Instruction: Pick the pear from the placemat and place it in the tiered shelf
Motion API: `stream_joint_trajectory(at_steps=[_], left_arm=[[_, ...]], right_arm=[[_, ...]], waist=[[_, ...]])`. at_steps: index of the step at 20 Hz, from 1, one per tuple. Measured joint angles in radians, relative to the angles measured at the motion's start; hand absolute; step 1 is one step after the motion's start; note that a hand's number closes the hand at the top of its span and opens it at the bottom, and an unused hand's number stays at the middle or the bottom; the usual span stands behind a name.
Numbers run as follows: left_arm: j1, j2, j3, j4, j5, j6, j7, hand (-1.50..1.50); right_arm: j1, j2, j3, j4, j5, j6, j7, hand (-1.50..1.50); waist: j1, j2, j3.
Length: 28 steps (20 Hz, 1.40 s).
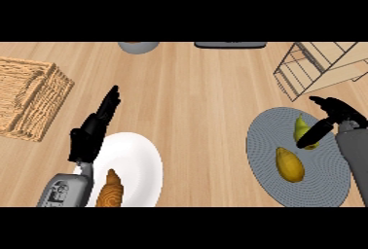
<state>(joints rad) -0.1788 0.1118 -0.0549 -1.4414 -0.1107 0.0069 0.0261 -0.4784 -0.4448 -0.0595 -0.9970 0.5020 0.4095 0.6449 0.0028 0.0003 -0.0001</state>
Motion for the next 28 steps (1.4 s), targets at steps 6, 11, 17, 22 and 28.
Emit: stream_joint_trajectory(at_steps=[6, 11, 17, 22, 28], left_arm=[[0.015, -0.006, 0.008, -0.031, -0.012, -0.004, 0.017, 0.0], [0.002, -0.029, 0.001, -0.028, -0.03, 0.004, 0.028, 0.0], [0.005, -0.011, 0.03, -0.033, -0.011, -0.025, 0.024, 0.0], [0.02, -0.023, 0.02, -0.036, -0.029, -0.024, 0.017, 0.0], [0.033, -0.037, 0.019, -0.023, -0.038, -0.006, 0.006, 0.0]], right_arm=[[0.0, 0.026, -0.009, 0.048, 0.033, -0.019, -0.043, -1.5], [0.015, 0.039, -0.009, 0.049, 0.046, -0.002, -0.058, 1.5], [0.025, 0.021, 0.025, 0.043, 0.096, 0.023, -0.12, 1.5], [0.045, 0.03, 0.025, -0.008, 0.119, 0.016, -0.133, 1.5], [0.15, 0.039, 0.161, -0.239, 0.158, -0.013, -0.361, 1.5]], waist=[[0.001, 0.0, 0.0], [-0.001, 0.0, 0.0], [0.0, -0.003, -0.003], [-0.002, -0.002, -0.002], [-0.021, -0.01, -0.002]])
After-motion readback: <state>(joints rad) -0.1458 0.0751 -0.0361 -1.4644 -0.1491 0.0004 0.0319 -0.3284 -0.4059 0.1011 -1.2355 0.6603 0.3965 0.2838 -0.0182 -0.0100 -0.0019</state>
